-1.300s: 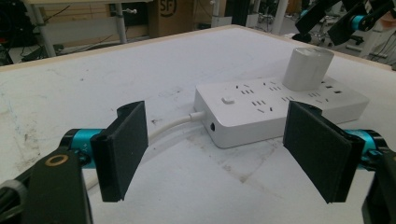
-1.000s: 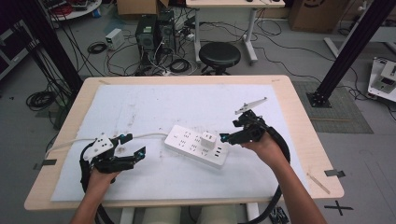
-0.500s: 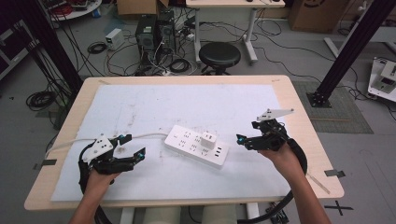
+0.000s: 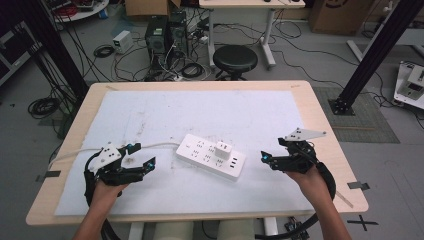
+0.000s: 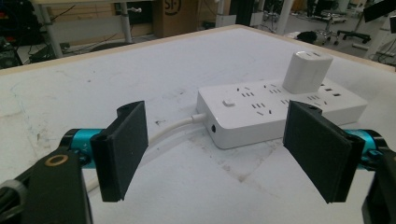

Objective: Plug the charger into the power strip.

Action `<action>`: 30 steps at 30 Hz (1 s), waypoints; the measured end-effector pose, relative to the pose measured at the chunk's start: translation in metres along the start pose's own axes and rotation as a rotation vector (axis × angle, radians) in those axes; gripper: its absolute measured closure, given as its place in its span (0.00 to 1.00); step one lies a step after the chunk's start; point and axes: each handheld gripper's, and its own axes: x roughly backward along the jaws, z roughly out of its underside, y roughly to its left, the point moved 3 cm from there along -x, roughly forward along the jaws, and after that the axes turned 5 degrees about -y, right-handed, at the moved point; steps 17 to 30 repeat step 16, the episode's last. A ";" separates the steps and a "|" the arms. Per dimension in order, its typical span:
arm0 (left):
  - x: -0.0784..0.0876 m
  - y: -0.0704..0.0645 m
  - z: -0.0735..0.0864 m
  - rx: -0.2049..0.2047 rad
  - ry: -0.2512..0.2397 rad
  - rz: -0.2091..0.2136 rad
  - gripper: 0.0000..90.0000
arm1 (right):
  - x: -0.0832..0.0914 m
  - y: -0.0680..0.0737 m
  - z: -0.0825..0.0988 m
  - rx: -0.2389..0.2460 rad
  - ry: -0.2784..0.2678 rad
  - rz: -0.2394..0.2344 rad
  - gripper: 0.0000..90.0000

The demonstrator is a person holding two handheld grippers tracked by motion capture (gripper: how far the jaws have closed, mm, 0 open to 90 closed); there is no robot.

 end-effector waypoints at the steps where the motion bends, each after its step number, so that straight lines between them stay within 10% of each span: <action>1: 0.000 -0.001 0.000 0.002 -0.001 -0.001 0.25 | 0.000 0.000 0.001 -0.007 0.002 0.003 0.24; 30: 0.000 0.000 0.000 0.004 0.002 0.001 0.25 | 0.003 -0.003 0.011 -0.016 -0.021 0.016 0.24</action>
